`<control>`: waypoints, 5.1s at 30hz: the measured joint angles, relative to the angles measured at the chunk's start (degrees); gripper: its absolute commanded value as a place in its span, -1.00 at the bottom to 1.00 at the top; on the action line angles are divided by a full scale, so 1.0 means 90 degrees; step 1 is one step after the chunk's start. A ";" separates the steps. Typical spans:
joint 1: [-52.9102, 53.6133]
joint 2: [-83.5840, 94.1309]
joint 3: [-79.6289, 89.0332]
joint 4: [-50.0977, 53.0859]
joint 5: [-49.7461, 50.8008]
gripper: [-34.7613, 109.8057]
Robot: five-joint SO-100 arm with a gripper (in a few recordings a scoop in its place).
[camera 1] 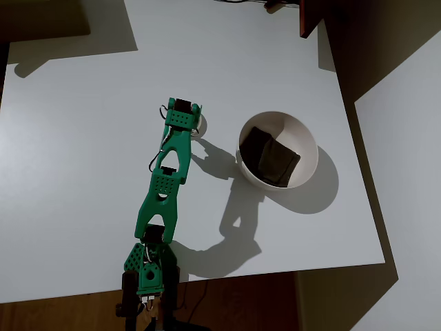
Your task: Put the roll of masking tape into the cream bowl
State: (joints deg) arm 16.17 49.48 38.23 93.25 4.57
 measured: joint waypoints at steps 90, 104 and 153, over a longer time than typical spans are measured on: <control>-0.0303 0.6113 -0.0605 0.0811 0.0771 -0.64; 0.2920 0.6475 -0.0615 -0.0176 0.0127 -0.64; 0.4717 0.0742 -0.0596 -0.1533 -0.0723 -0.38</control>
State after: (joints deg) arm 58.62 56.16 32.87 79.45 -1.93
